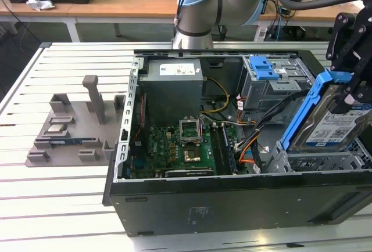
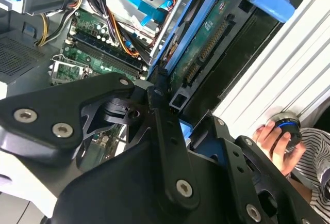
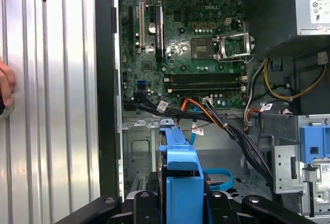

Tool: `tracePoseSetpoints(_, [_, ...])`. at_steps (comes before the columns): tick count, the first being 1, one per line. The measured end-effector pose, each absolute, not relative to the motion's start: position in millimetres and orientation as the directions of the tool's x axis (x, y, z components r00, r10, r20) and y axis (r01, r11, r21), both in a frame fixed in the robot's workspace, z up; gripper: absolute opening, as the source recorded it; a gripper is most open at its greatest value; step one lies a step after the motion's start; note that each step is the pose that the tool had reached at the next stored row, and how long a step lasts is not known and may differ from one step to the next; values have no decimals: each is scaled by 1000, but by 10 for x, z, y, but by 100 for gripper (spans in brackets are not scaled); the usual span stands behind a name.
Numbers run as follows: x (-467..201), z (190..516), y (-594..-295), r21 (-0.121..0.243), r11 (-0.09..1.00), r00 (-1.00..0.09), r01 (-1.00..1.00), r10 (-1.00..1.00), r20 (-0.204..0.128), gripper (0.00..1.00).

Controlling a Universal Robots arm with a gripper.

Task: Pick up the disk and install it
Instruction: 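Insert the disk into the insertion slot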

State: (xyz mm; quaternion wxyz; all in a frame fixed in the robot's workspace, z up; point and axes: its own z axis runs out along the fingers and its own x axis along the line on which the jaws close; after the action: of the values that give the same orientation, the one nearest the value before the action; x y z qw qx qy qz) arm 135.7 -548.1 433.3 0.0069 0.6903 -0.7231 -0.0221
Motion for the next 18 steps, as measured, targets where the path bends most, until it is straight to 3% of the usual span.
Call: tracePoseSetpoints(18, [1367,4179,-5481,42,46,-47,-998,-999,-21,37])
